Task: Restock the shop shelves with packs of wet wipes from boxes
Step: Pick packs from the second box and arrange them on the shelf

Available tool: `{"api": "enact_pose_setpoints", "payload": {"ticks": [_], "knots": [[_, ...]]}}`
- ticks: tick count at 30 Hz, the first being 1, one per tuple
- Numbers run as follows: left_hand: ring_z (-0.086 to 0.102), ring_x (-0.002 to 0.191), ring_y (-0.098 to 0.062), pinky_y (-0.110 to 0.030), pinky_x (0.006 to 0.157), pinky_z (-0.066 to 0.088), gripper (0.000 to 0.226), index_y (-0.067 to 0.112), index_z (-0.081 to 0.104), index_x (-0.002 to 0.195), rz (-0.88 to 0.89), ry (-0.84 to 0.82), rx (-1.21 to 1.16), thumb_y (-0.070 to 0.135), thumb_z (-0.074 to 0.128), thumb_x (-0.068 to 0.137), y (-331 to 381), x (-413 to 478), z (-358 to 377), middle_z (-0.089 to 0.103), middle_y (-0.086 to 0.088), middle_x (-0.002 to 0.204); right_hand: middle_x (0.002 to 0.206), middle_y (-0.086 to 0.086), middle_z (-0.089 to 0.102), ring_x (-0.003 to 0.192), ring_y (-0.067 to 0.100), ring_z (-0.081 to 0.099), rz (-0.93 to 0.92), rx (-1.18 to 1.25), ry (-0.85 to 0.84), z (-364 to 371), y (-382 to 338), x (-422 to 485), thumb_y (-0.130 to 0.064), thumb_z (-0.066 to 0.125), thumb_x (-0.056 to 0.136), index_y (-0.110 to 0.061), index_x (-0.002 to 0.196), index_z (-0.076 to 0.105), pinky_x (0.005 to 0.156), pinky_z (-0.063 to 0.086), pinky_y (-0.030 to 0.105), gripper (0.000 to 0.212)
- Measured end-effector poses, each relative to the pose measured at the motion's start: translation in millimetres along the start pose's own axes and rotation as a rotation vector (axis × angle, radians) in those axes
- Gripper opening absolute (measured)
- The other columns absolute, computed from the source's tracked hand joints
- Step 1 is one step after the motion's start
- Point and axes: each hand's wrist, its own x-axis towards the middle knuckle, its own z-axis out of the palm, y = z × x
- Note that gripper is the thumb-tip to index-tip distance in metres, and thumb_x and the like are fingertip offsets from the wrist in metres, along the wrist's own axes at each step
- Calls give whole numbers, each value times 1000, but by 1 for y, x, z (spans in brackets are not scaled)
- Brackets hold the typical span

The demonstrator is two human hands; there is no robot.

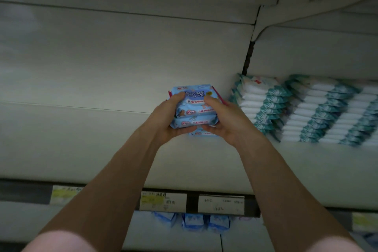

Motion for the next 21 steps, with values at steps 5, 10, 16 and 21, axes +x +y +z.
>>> {"api": "enact_pose_setpoints", "payload": {"ticks": [5,10,16,21], "knots": [[70,74,-22,-35,61,60,24,7,59,98,94,91,218,26,70,87,17,13,19,70,-11,93,87,4,70,77,17,68,7,31,65,-6,-8,7,-26,60,93,-17,87,64,62,58,29,11],[66,71,-22,-37,70,59,17,10,56,80,127,163,361,18,67,89,29,36,30,66,-9,85,82,-1,60,72,12,59,-17,-70,147,-12,-23,22,-16,48,98,-19,81,54,59,51,25,18],[65,73,-26,-44,73,58,22,0,54,80,70,214,344,14,69,87,29,59,37,63,-14,80,112,16,65,97,32,65,-33,-180,252,-15,-20,46,-11,46,95,1,118,56,86,55,47,28],[66,70,-27,-44,71,59,24,1,54,75,103,295,378,15,72,84,29,77,44,65,-16,84,112,18,63,99,35,63,-33,-201,280,-21,-11,78,-17,43,90,-1,121,52,89,52,54,35]]}}
